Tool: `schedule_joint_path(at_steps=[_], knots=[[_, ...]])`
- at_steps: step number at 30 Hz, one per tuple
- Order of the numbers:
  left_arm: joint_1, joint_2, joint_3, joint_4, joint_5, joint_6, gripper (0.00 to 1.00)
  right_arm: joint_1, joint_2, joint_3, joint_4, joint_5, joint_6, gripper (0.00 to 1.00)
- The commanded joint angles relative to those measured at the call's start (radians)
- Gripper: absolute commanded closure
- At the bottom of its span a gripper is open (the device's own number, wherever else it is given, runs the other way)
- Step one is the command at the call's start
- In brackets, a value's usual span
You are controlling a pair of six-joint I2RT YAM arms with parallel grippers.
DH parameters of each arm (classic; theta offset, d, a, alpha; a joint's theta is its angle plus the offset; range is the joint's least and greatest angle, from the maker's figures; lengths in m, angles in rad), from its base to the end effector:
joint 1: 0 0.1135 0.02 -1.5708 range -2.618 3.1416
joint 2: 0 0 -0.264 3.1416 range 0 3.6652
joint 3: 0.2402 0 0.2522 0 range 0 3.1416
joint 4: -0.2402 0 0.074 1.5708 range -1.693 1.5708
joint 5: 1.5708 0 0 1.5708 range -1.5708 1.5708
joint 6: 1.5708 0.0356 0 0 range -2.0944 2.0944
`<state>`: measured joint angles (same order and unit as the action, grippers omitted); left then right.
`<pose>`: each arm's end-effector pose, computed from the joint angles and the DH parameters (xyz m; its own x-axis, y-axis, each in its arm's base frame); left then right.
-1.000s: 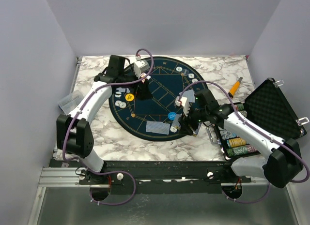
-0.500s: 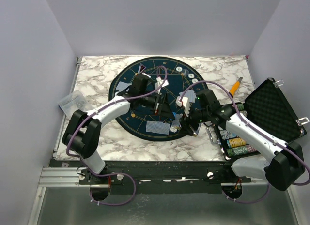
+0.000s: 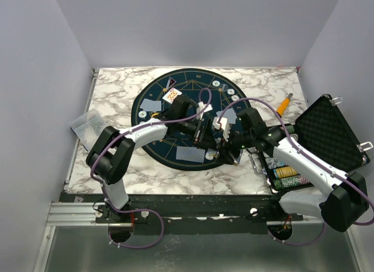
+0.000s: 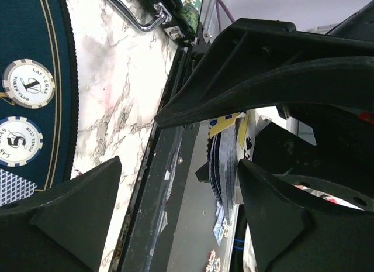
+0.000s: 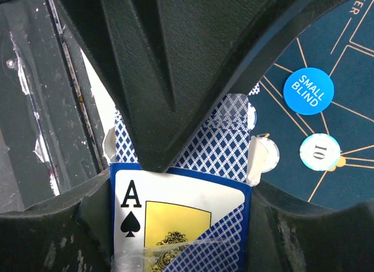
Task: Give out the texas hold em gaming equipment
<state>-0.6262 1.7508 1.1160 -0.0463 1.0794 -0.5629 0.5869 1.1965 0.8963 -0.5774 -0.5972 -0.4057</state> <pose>0.2819 -0.2426 0.2191 -0.8752 0.3223 -0.3608 0.4310 0.1808 -0.8841 0.1899 0.1503 0.2645 -0.2897 -0.5846 -0.7578 -0.9484 0.2817 0.1452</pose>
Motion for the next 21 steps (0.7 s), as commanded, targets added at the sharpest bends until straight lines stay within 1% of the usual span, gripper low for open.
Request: schedule_joint_path(at_steps=[1,4,8,11,14,15,17,18,21], knots=[[0.002,0.028,0.018,-0.023,-0.019,0.020,0.21,-0.006,-0.029,-0.006,-0.010,-0.026,-0.013,0.99],[0.027,0.017,-0.001,-0.036,-0.011,0.039,0.28,-0.006,-0.036,-0.012,-0.012,-0.016,-0.013,0.99],[0.056,-0.018,-0.025,-0.041,0.011,0.078,0.41,-0.005,-0.037,-0.029,0.000,0.002,-0.014,0.99],[0.059,-0.051,-0.040,-0.050,0.011,0.114,0.46,-0.005,-0.031,-0.038,0.004,0.016,-0.013,1.00],[0.059,-0.073,-0.046,-0.054,0.025,0.130,0.46,-0.006,-0.025,-0.034,-0.001,0.022,-0.013,0.99],[0.059,-0.081,-0.046,-0.053,0.031,0.133,0.44,-0.004,-0.024,-0.033,-0.004,0.023,-0.013,0.99],[0.057,-0.091,-0.039,-0.048,0.039,0.133,0.35,-0.006,-0.019,-0.033,-0.005,0.024,-0.014,0.99],[0.056,-0.094,-0.033,-0.045,0.040,0.131,0.33,-0.005,-0.017,-0.032,-0.007,0.024,-0.014,0.99],[0.048,-0.082,-0.008,-0.037,0.036,0.113,0.30,-0.004,-0.014,-0.032,-0.009,0.023,-0.014,0.99]])
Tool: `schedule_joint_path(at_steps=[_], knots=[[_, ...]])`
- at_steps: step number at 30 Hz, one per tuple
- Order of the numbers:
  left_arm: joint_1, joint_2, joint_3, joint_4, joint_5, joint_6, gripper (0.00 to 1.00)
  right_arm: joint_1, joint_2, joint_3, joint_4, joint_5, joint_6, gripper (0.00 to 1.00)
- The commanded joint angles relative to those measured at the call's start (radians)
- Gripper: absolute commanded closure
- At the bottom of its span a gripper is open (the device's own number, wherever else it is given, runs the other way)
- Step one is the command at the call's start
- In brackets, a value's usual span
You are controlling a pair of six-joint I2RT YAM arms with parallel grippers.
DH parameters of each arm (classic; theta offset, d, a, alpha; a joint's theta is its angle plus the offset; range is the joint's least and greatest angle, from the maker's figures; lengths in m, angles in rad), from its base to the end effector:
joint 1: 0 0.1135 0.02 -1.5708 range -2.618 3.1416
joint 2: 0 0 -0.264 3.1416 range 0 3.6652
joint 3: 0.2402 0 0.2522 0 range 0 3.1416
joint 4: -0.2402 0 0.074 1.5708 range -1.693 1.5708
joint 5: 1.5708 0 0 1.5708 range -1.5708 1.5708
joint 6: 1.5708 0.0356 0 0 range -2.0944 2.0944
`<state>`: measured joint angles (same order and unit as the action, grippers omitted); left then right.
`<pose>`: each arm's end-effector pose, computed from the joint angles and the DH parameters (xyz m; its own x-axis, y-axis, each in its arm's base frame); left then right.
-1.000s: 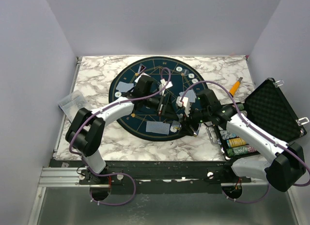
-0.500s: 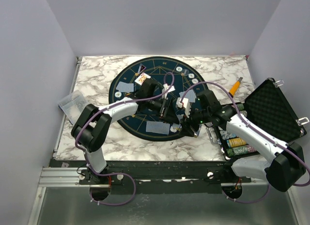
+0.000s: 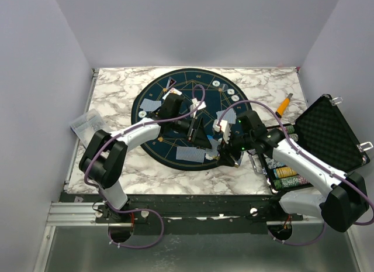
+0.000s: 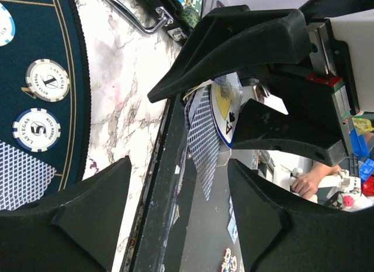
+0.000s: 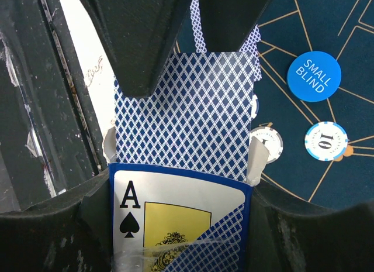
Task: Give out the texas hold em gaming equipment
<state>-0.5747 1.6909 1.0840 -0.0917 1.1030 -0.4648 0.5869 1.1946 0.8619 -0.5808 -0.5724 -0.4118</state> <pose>0.2816 -0.2202 0.2273 -0.8496 0.3094 -0.4272 0.4900 0.1629 -0.8564 0.1872 0.1476 0.2535 -0.3075 -0.6085 -0.7315 -0.9430 0.2980 0.1484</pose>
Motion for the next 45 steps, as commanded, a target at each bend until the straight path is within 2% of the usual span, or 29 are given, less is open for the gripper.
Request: schedule_joint_path(at_steps=[1,6,9,13,18,25,31,38,42,45], knots=[[-0.009,-0.012,0.034,0.011,0.012,0.007,0.29,-0.004,-0.013,0.003,-0.005,-0.001,-0.008,0.99],[-0.033,0.040,0.075,0.022,-0.002,-0.022,0.32,-0.005,-0.010,0.009,-0.011,-0.006,-0.007,0.99],[-0.033,0.052,0.078,0.024,-0.013,-0.029,0.40,-0.005,-0.015,0.012,-0.016,-0.007,-0.008,0.99],[-0.018,0.029,0.049,0.007,-0.054,0.000,0.58,-0.005,-0.024,0.008,-0.017,-0.014,-0.004,0.99],[0.023,0.005,0.018,-0.004,-0.013,0.016,0.82,-0.005,-0.023,0.007,-0.016,-0.013,-0.001,0.99],[0.075,-0.052,-0.007,-0.078,-0.001,0.096,1.00,-0.004,-0.021,0.004,-0.014,-0.011,-0.001,0.99],[0.171,-0.094,-0.003,-0.170,0.003,0.206,1.00,-0.004,-0.026,-0.003,-0.007,-0.001,0.004,0.99],[0.256,-0.085,0.127,-0.434,-0.115,0.549,1.00,-0.004,-0.032,-0.004,-0.005,-0.004,0.012,0.99],[0.286,-0.110,0.165,-0.474,-0.234,0.715,1.00,-0.005,-0.032,-0.003,-0.004,-0.007,0.014,0.99],[0.286,-0.150,0.170,-0.465,-0.352,0.919,1.00,-0.005,-0.027,-0.003,-0.002,-0.006,0.018,0.99]])
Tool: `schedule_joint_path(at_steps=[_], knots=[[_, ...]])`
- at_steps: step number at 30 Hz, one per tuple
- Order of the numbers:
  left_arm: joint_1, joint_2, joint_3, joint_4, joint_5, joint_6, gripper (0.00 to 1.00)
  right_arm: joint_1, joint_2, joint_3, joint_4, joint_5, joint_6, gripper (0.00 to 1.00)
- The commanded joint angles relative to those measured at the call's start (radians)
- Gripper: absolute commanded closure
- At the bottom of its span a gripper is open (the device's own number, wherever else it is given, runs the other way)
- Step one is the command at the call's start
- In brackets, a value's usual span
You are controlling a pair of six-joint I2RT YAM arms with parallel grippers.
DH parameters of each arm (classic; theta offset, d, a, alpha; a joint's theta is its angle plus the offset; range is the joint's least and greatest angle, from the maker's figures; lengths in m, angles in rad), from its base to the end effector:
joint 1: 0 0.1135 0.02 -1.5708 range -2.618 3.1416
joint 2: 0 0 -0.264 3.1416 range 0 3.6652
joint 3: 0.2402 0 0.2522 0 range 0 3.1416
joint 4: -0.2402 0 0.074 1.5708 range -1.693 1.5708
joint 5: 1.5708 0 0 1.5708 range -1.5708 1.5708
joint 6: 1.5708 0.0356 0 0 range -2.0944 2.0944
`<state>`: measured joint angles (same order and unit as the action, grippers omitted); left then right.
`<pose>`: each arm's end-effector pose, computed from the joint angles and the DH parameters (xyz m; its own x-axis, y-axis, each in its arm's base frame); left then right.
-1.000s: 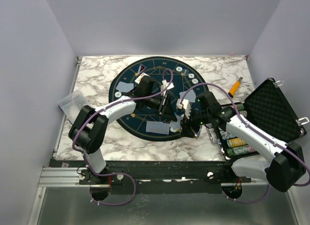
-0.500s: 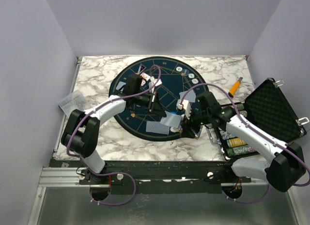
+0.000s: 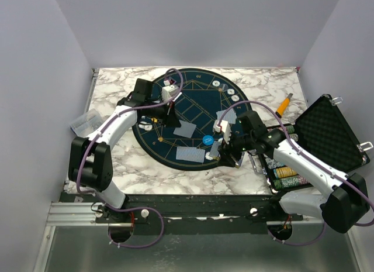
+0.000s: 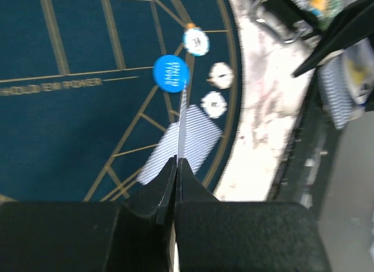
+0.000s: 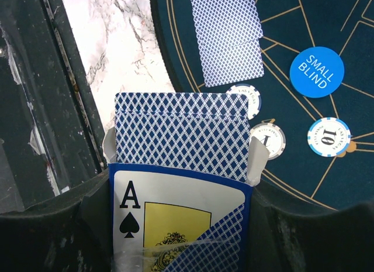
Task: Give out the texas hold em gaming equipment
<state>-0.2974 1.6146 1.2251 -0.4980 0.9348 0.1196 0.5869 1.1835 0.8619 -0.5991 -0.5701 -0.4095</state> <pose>0.3177 -0.1273 0.2659 -0.6574 0.2756 -0.7013 0.7434 0.3889 -0.5441 0.1847 0.1459 0.2547 -0.3141 -0.6114 -0.7263 -0.9411 0.3016 0.1531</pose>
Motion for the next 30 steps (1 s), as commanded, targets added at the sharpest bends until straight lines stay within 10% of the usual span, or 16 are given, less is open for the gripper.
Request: schedule_joint_path(at_steps=[1,21,30], knots=[[0.008,-0.092,0.023,-0.042,-0.221,0.411,1.00,-0.004,-0.011,-0.002,0.017,-0.008,0.015,0.99],[-0.002,-0.217,-0.377,0.433,-0.484,1.637,1.00,-0.004,0.065,0.027,0.008,0.003,0.015,1.00],[-0.019,0.015,-0.208,0.454,-0.412,1.796,1.00,-0.004,0.060,0.018,0.012,0.014,0.014,0.99]])
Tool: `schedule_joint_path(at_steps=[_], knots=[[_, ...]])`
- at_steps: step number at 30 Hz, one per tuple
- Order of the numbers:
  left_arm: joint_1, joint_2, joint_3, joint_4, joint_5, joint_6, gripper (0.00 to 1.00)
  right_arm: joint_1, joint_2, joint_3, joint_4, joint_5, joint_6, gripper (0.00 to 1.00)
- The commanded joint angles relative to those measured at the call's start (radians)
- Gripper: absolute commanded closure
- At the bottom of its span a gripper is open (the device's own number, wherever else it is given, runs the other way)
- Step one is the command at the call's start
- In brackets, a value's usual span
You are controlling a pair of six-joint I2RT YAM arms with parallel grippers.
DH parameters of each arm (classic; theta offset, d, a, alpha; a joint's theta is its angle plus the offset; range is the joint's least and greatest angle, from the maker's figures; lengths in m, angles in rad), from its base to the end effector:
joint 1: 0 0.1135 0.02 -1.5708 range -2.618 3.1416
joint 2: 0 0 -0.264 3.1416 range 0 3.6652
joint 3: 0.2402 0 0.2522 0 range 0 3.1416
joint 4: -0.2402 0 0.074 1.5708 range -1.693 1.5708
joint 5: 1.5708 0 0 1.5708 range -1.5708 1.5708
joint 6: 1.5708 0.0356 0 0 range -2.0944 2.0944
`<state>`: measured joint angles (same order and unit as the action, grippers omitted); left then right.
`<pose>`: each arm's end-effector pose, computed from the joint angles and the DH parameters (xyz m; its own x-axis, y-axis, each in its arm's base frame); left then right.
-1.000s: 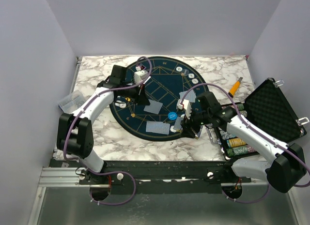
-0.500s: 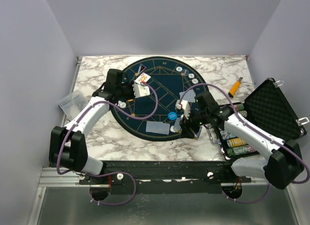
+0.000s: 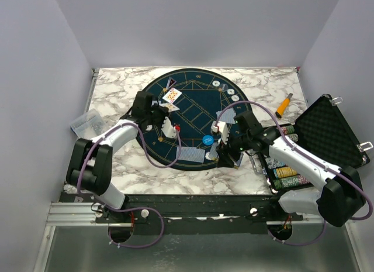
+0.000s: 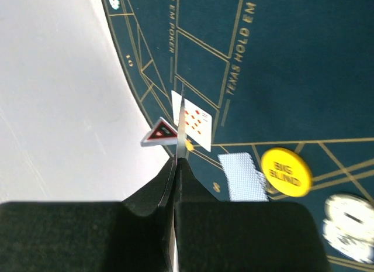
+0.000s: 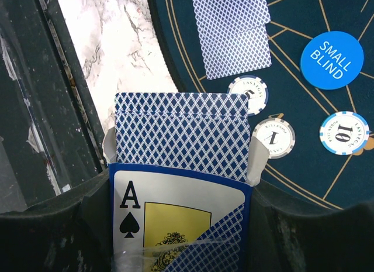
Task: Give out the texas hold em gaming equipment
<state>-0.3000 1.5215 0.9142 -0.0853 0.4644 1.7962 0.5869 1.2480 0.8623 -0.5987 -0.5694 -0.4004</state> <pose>0.3047 -0.1109 0.2191 0.7149 0.6911 -0.1068 0.4619 -0.3521 0.8140 0.1920 0.1507 0.2407 -0.3601 -0.6337 -0.6846 -0.9286 0.3139 0.1978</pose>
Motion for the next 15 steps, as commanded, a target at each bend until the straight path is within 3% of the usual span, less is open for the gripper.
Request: schedule_joint_path(at_steps=[1,15], knots=[[-0.019,0.134,0.132,0.042,0.056,0.120,1.00,-0.004,-0.011,0.012,0.014,0.016,0.006,0.99],[-0.036,0.408,0.368,0.047,0.054,0.169,1.00,-0.006,0.005,0.011,0.022,0.032,0.005,0.99]])
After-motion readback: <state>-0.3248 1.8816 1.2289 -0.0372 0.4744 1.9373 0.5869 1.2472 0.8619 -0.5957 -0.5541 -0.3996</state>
